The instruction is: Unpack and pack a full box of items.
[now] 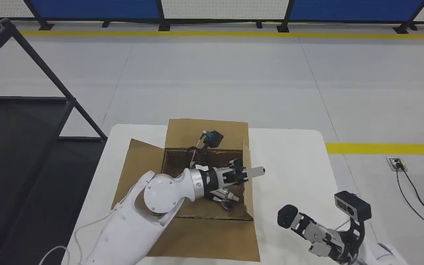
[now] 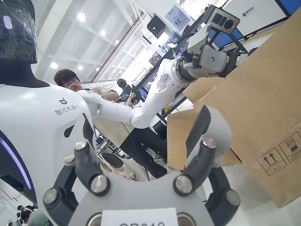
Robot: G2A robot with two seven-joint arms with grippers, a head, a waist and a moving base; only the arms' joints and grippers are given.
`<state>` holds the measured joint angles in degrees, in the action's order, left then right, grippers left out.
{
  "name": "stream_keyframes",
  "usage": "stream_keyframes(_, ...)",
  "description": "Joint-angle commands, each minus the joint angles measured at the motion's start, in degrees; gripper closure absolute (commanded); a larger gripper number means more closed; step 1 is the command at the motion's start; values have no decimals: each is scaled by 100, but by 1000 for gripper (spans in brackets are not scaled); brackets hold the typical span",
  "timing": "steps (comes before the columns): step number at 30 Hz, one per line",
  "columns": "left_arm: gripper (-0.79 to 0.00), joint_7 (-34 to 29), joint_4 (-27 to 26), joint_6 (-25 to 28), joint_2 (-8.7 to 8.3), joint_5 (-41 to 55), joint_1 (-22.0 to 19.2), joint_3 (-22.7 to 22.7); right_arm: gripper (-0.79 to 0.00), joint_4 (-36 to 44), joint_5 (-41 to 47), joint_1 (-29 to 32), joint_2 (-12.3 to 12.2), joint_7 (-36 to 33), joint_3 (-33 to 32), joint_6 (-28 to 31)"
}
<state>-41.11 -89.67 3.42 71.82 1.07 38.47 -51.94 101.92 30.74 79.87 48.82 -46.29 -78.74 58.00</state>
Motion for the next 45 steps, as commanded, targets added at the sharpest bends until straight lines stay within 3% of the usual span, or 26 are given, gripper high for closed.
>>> stream_keyframes(1, -785, 33, 113, 21, 67, 40, -134, 182, -785, 74, -36, 56, -1, 0, -57, 0)
stream_keyframes(13, -785, 349, 571, 142, 373, -32, -408, 892, -785, 335, -440, 151, 1, 0, -122, 0)
stream_keyframes(23, -785, 209, 746, 157, 458, -49, -430, 891, -785, -85, -1093, -84, 99, 172, -16, 0)
stream_keyframes(37, -785, 211, 58, 203, 310, -279, 30, 177, -785, -90, -2524, 87, 211, 1334, -328, -524)
stream_keyframes(45, -785, 673, -1498, 374, -50, -1475, 1269, -1172, -785, -110, -2673, 134, 220, 1417, -402, -937)
